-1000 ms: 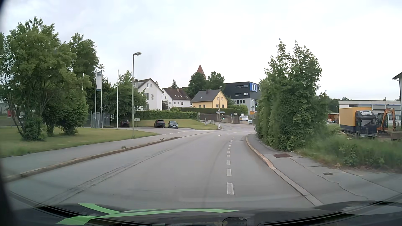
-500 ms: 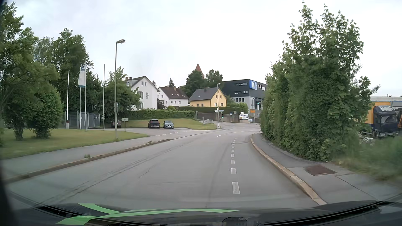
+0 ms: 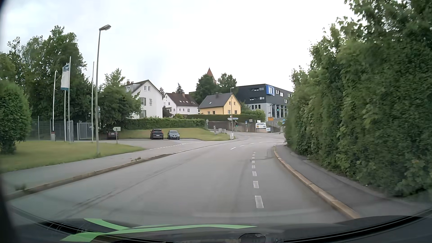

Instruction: Follow the waypoints while adhering to traffic rules and regulations

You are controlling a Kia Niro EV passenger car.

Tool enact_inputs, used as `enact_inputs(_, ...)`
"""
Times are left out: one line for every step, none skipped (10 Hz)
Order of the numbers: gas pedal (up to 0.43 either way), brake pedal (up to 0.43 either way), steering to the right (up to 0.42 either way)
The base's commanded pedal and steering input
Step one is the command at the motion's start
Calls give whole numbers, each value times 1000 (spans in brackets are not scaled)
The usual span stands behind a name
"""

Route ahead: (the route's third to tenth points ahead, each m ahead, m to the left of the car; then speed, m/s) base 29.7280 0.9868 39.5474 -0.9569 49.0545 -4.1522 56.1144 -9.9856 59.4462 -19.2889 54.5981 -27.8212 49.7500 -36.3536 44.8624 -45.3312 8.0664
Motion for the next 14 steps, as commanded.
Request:
enact_inputs(0,30,14)
enact_inputs(0,79,14)
enact_inputs(0,91,15)
enact_inputs(0,91,16)
enact_inputs(0,104,19)
enact_inputs(0,110,21)
enact_inputs(0,116,20)
enact_inputs(0,134,21)
enact_inputs(0,159,21)
enact_inputs(0,159,21)
enact_inputs(0,165,21)
enact_inputs(0,165,21)
enact_inputs(0,165,21)
enact_inputs(0,165,21)
